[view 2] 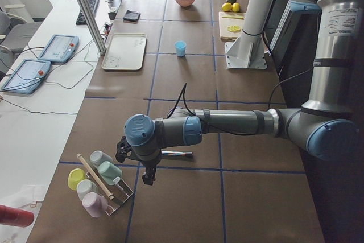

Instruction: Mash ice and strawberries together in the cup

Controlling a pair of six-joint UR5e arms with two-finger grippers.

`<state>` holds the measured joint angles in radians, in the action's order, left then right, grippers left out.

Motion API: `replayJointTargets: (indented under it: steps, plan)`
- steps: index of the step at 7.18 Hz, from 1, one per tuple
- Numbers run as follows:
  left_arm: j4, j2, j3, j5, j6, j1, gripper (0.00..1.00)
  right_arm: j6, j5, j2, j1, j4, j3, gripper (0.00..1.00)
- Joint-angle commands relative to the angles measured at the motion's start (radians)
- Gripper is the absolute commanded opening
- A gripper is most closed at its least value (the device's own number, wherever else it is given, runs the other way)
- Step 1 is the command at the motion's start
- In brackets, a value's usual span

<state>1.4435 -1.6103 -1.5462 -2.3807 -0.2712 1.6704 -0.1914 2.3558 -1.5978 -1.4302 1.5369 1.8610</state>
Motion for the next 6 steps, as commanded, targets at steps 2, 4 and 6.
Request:
replayJointTargets:
  steps: [2, 4, 6]
  plan:
    - [0.0, 0.001, 0.0, 0.0, 0.004, 0.0, 1.0, -0.256, -0.004, -0.004, 0.118, -0.017, 0.043, 1.0]
    - [0.0, 0.001, 0.0, 0.0, 0.004, 0.0, 1.0, -0.264, -0.007, -0.005, 0.131, -0.015, 0.038, 0.99]
    - [0.0, 0.001, -0.002, 0.0, 0.004, 0.0, 1.0, -0.319, -0.029, -0.043, 0.152, -0.047, 0.043, 0.98]
